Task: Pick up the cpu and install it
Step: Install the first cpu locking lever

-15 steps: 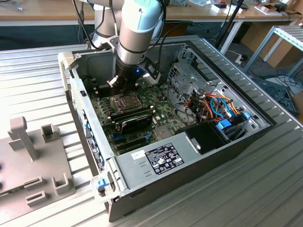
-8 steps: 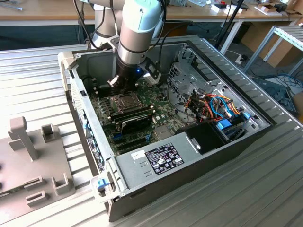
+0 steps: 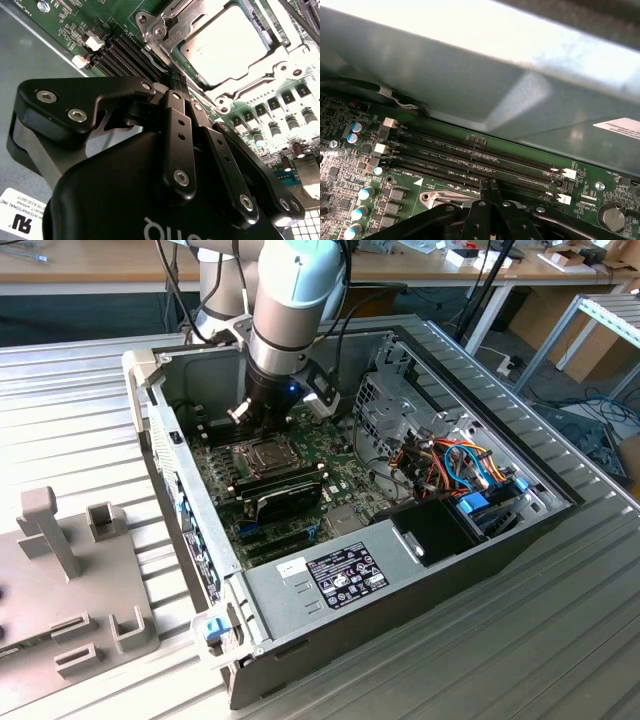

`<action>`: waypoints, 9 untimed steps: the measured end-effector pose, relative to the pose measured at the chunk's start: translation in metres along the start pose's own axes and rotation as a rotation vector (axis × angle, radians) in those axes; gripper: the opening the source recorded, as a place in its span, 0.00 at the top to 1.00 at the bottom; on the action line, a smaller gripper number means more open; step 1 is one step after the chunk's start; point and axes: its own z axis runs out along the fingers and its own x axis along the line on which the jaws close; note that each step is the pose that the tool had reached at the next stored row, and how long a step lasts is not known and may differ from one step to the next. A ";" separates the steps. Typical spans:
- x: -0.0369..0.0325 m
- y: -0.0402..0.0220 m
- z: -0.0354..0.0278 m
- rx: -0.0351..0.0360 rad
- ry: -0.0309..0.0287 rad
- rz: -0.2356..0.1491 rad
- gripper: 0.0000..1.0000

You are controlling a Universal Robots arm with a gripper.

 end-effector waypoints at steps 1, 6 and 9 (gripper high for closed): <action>-0.0001 0.0003 -0.0006 0.0002 0.0001 0.000 0.89; -0.0008 0.0024 -0.0032 0.0042 0.0011 0.000 0.89; -0.0018 0.0059 -0.0027 0.0088 0.0024 0.000 0.89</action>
